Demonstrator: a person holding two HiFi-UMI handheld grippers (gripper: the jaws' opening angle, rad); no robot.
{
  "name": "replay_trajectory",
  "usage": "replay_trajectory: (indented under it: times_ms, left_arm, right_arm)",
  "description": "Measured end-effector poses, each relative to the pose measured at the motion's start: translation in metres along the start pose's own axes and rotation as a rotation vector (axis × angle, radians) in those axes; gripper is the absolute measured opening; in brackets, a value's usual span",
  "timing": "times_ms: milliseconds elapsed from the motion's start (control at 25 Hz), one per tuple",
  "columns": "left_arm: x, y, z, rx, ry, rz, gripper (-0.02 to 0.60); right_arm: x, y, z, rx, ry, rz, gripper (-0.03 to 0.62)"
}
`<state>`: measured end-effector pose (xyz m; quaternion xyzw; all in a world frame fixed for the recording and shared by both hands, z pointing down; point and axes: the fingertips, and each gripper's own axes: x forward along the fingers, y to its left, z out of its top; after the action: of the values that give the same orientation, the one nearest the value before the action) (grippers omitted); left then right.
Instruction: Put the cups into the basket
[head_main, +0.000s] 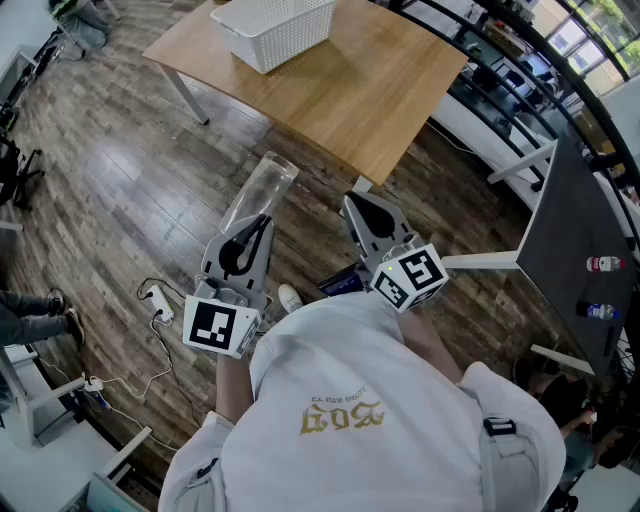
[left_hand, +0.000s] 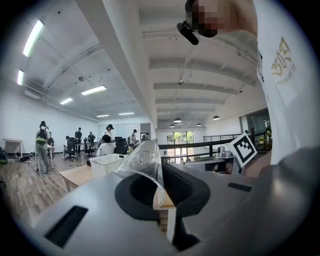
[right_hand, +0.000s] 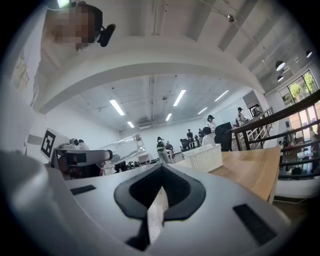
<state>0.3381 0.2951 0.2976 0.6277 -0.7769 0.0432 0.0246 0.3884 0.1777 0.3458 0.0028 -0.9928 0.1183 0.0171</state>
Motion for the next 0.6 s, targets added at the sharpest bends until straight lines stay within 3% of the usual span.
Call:
replay_trajectory:
  times_ms: [600]
  left_arm:
    - [0.007,-0.019,-0.001,0.007,0.025,0.005,0.025]
  right_arm:
    - [-0.014,-0.012,0.003,0.043,-0.026,0.011,0.009]
